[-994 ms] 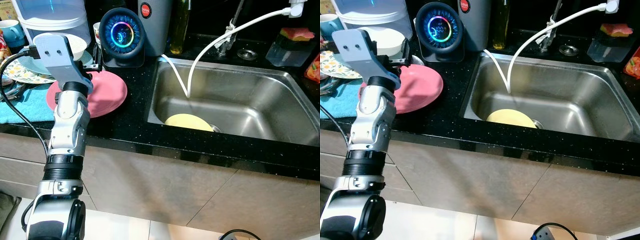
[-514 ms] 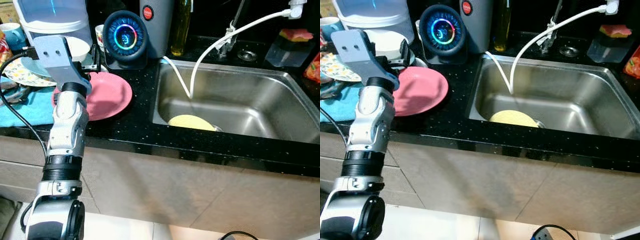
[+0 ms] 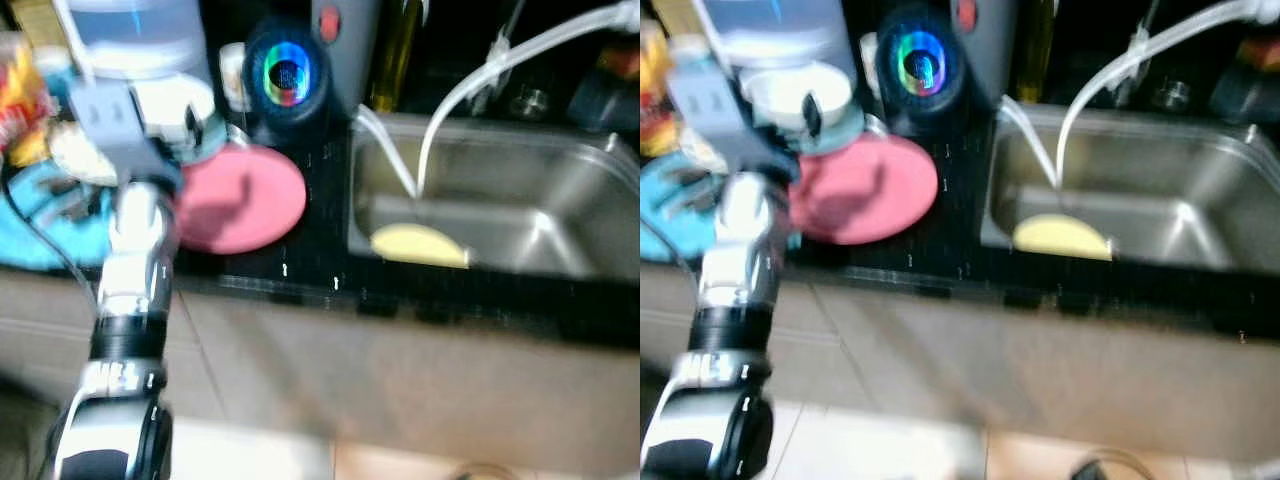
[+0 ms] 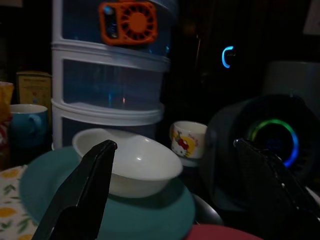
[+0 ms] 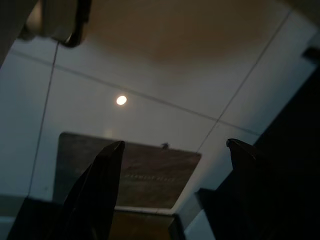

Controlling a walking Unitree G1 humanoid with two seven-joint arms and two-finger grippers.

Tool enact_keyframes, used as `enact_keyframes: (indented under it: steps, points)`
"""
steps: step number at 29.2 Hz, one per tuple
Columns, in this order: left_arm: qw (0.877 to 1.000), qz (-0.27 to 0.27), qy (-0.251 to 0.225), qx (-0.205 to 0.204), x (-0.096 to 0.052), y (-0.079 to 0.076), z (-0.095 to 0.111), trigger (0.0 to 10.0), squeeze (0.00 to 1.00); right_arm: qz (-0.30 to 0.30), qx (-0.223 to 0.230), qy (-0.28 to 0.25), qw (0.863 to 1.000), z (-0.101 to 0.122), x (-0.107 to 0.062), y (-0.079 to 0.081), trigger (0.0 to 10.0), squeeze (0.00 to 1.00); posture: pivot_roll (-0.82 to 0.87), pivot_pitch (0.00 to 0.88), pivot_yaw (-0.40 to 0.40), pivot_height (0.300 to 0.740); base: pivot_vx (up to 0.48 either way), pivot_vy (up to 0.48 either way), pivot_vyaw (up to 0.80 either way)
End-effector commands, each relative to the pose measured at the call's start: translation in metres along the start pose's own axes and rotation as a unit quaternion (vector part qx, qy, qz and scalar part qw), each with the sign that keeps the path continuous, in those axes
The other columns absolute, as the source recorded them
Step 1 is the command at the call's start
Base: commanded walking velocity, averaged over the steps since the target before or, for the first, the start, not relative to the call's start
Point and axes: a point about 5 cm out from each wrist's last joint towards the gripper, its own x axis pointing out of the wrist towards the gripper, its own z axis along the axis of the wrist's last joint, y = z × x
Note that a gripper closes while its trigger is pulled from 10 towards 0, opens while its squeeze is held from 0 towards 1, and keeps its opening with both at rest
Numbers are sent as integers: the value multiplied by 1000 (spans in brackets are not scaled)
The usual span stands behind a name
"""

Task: Kitchen organization

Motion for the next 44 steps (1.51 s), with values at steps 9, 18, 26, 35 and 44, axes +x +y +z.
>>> enact_keyframes:
  steps: [9, 18, 26, 35, 44]
  points:
    - [999, -9, 20, -29, -12, -4, -11, 10000, 0, 5, -1, 10, 1000, -7, 0, 3, 10000, 0, 107, 69, -39, 740, 0, 64, 0]
    - [999, -20, 39, -32, -18, -12, -18, 10000, 0, 6, -3, 12, 1000, -8, 0, 3, 10000, 0, 108, 70, -42, 740, 0, -356, 0]
    - [998, -18, 43, -36, -19, -12, -18, 10000, 0, 7, -4, 13, 1000, -8, 0, 4, 10000, 0, 106, 70, -45, 740, 0, 0, 0]
    - [998, -23, 39, -36, -13, -1, -15, 10000, 0, 7, -3, 14, 1000, -9, 0, 4, 10000, 0, 102, 76, -43, 740, 0, 0, 0]
    - [998, 30, 41, -21, 15, 67, -7, 10000, 0, 6, -4, 27, 1000, -21, 0, 3, 10000, 0, 73, 102, -51, 740, 0, 0, 0]
